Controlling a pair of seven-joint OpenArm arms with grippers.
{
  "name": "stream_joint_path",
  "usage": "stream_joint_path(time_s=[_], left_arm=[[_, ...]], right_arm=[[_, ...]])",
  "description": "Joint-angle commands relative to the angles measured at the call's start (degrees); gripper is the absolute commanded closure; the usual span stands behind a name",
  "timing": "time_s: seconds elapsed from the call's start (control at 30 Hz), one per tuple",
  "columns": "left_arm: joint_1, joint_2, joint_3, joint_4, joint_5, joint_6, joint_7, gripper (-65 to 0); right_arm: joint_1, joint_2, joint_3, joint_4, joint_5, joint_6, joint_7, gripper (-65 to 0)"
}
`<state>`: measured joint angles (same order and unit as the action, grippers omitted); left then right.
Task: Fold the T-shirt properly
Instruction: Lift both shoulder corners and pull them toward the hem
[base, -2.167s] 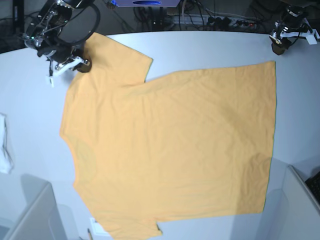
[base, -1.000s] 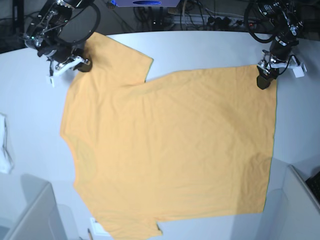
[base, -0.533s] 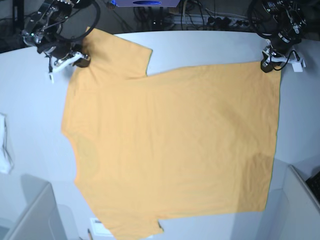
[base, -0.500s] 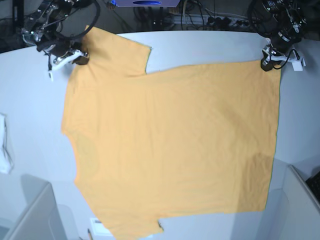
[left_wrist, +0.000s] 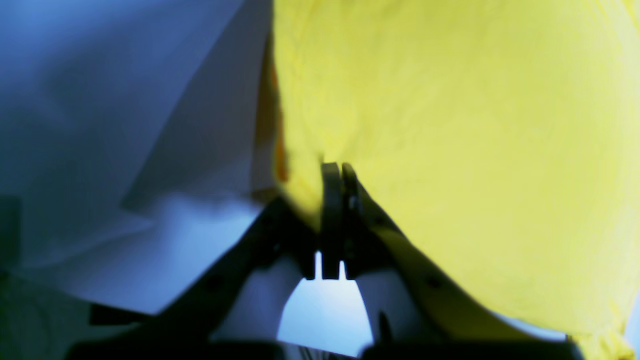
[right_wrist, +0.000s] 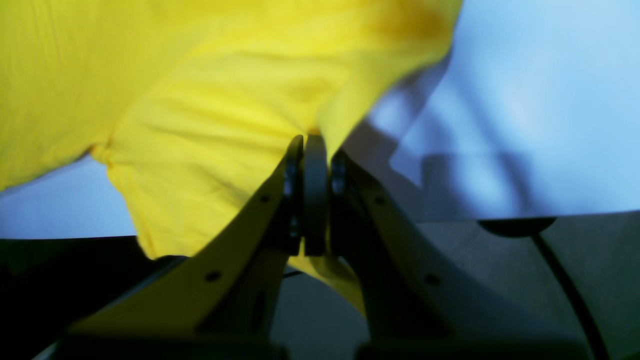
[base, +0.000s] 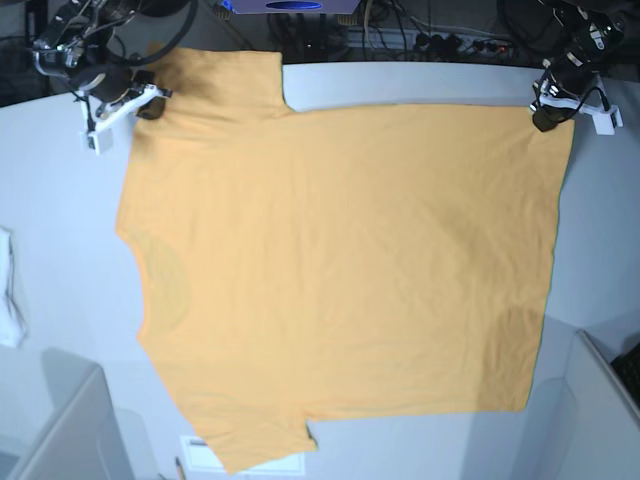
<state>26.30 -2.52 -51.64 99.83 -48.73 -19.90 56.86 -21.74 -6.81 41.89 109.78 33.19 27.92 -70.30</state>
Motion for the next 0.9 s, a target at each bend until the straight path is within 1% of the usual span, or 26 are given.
stream_joint_path(time_s=[0.0,0.07,0.17,0.3,0.37,0.43,0.77,0.87], left_arm=[[0.3,-0.6,-0.3,2.0,-1.0,-0.3,-0.6,0.0],[-0.1,-0.6,-0.3,3.4,-1.0,-0.2,-0.6,0.0],[-1.2,-0.6,0.2,4.8,-1.0,-0.2,-0.6,0.0],[-2.6,-0.8,2.1,5.0,-1.0,0.3,-0.5,0.0],[-3.0,-0.8,2.8,5.0,-1.0,2.6,-0.5,0.0],[-3.8,-0.8,3.6,5.1,-1.0,3.8,-0.6,0.0],[-7.3,-0.9,3.7,5.1,-1.0,3.9,-0.5,0.0],[-7.9,-2.1,3.8,5.1,1.0,3.9,-0.5,0.0]], right_arm=[[0.4,0.4,0.2,1.9,0.8,0.3,0.7,0.0],[1.0,0.4,0.2,3.2,0.9,0.3,0.6,0.0],[2.4,0.9,0.1,3.3,4.4,0.3,0.6,0.0],[4.3,1.2,0.0,3.4,6.8,0.0,-0.2,0.0],[6.0,1.4,0.1,3.4,6.9,0.0,-2.5,0.0],[7.7,1.3,0.4,3.4,6.9,0.0,-4.3,0.0],[14.9,1.4,0.3,3.5,6.9,-0.1,-7.5,0.0],[17.0,1.4,0.1,3.3,6.4,-0.1,-7.8,0.0]])
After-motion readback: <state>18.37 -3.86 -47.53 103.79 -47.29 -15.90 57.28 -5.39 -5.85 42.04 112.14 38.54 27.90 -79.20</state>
